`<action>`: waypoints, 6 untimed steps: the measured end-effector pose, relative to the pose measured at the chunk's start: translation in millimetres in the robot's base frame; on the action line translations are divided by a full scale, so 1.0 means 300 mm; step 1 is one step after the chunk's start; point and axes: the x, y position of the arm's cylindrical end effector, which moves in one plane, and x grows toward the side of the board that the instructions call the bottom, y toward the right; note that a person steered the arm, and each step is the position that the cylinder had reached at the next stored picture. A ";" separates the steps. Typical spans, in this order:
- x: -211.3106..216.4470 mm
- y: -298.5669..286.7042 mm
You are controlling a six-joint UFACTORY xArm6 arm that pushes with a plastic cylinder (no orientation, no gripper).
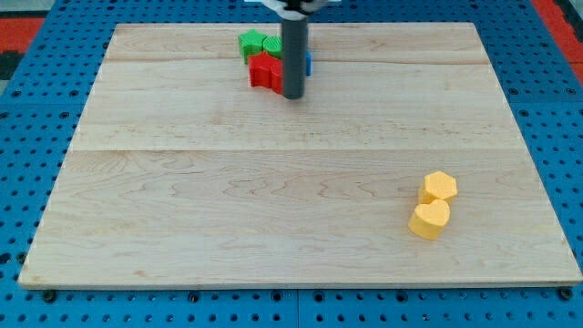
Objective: Separate the yellow blocks from each other
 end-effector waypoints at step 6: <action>0.478 0.408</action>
